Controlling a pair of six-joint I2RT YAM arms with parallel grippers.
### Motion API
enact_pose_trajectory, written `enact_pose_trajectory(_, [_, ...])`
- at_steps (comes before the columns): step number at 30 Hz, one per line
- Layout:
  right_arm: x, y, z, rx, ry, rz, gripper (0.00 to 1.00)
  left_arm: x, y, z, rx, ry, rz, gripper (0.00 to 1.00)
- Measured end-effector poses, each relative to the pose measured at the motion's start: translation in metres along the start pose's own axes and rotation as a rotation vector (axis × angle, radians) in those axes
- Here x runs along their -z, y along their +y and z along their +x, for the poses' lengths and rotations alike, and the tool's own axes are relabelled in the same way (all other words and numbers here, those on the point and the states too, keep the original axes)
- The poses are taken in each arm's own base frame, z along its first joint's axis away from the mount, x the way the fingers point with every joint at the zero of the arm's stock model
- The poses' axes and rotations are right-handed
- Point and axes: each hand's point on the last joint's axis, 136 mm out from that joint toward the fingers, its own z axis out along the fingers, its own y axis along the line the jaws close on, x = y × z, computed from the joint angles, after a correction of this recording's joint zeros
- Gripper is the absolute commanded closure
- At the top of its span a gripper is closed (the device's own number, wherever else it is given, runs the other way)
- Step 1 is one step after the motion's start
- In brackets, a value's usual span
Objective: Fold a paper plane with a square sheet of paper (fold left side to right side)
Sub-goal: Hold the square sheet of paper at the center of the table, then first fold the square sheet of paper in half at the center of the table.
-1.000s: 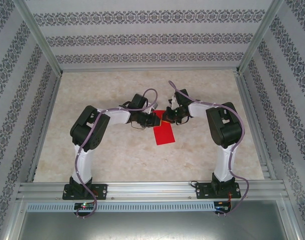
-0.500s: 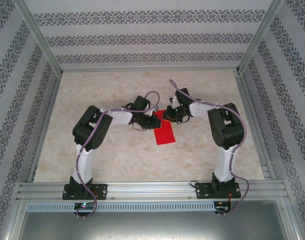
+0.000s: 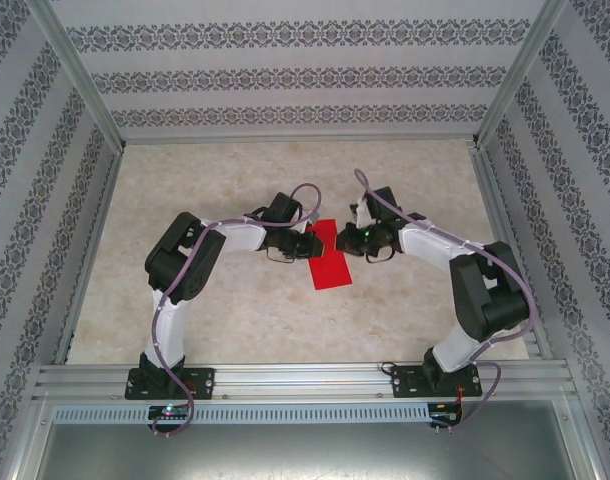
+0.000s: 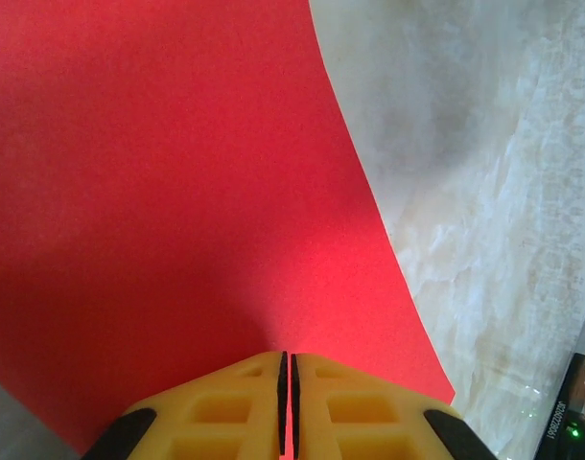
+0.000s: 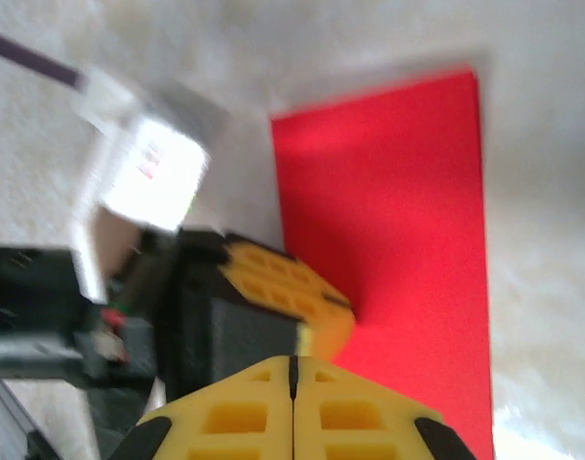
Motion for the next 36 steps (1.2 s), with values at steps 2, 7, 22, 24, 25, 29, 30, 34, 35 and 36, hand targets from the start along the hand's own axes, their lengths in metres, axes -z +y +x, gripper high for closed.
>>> enact_pose_trajectory(2, [-0.012, -0.013, 0.019, -0.022, 0.058, 0.028, 0.97, 0.000, 0.000, 0.000, -0.001, -0.001, -0.003, 0.86])
enact_pose_trajectory(7, [-0.026, -0.034, 0.042, -0.060, 0.129, 0.072, 0.97, 0.000, -0.001, 0.001, -0.006, 0.001, -0.007, 0.85])
enact_pose_trajectory(22, [-0.026, -0.036, 0.041, -0.031, 0.122, 0.081, 0.97, 0.010, -0.011, -0.024, -0.018, -0.030, -0.035, 0.80])
enact_pose_trajectory(24, [-0.026, -0.036, 0.041, -0.029, 0.122, 0.082, 0.97, 0.010, -0.007, -0.026, -0.012, -0.034, -0.040, 0.80])
enact_pose_trajectory(25, [-0.026, -0.036, 0.041, -0.028, 0.122, 0.082, 0.97, 0.010, -0.004, -0.027, -0.008, -0.036, -0.044, 0.80])
enact_pose_trajectory(29, [-0.026, -0.036, 0.041, -0.028, 0.123, 0.083, 0.97, 0.004, 0.008, -0.027, 0.005, -0.037, -0.058, 0.80])
enact_pose_trajectory(30, [-0.026, -0.036, 0.041, -0.028, 0.123, 0.083, 0.97, 0.003, 0.009, -0.028, 0.003, -0.040, -0.055, 0.80])
enact_pose_trajectory(34, [-0.026, -0.036, 0.041, -0.025, 0.124, 0.084, 0.98, 0.004, 0.011, -0.030, -0.002, -0.054, -0.047, 0.80])
enact_pose_trajectory(35, [-0.027, -0.035, 0.042, -0.018, 0.126, 0.084, 0.98, 0.004, 0.011, -0.030, -0.003, -0.056, -0.044, 0.80])
enact_pose_trajectory(36, [-0.026, -0.036, 0.042, -0.014, 0.124, 0.088, 0.97, 0.004, 0.010, -0.031, -0.005, -0.059, -0.041, 0.79])
